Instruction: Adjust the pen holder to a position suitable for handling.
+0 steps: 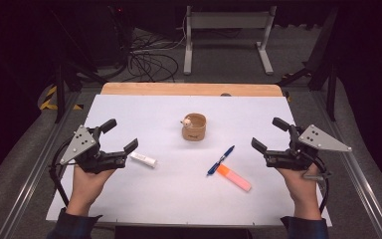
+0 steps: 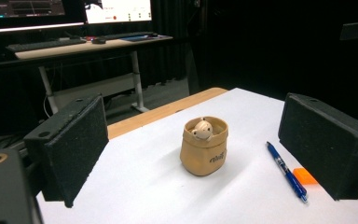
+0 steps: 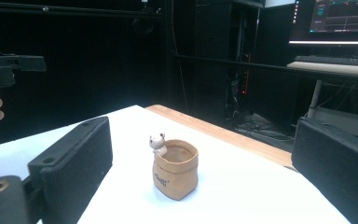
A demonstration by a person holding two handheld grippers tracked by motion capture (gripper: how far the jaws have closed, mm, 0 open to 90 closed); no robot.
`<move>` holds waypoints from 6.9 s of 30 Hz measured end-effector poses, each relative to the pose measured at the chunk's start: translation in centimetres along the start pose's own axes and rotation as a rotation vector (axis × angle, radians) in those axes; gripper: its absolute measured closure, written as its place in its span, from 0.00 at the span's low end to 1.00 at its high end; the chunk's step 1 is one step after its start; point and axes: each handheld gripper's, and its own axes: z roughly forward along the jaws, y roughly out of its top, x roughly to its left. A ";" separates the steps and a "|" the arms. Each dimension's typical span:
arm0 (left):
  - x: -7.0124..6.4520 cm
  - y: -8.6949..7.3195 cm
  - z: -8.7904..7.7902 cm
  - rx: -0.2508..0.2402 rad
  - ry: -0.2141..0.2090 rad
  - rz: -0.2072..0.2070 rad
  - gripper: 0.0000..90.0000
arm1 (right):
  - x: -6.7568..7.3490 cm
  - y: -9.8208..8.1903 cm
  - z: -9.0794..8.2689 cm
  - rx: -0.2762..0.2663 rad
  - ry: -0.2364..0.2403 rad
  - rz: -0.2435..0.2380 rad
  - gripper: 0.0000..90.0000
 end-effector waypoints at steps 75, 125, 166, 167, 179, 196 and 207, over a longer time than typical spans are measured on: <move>-1.2 -1.2 0.9 0.077 -0.005 0.065 0.14 | 3.1 -6.7 5.3 0.632 0.055 -0.062 0.51; -1.4 -1.2 1.1 0.085 -0.022 0.044 0.14 | 4.1 -10.4 6.7 0.902 0.110 -0.077 0.59; -2.7 -1.5 2.2 0.108 -0.076 0.046 0.14 | 2.9 -9.5 5.7 0.773 0.163 -0.039 0.73; -2.7 -1.5 2.3 0.107 -0.079 0.046 0.14 | 2.9 -9.0 5.4 0.712 0.172 -0.032 0.73; -3.9 -1.7 3.2 0.113 -0.108 0.042 0.16 | 3.8 -9.0 6.0 0.517 0.184 -0.041 0.73; -6.2 -1.3 6.4 0.099 -0.173 0.035 0.24 | 5.2 -8.2 6.5 0.365 0.203 -0.098 0.73; -7.2 -1.3 8.0 0.118 -0.202 0.030 0.26 | 5.4 -7.5 6.5 0.271 0.188 -0.099 0.73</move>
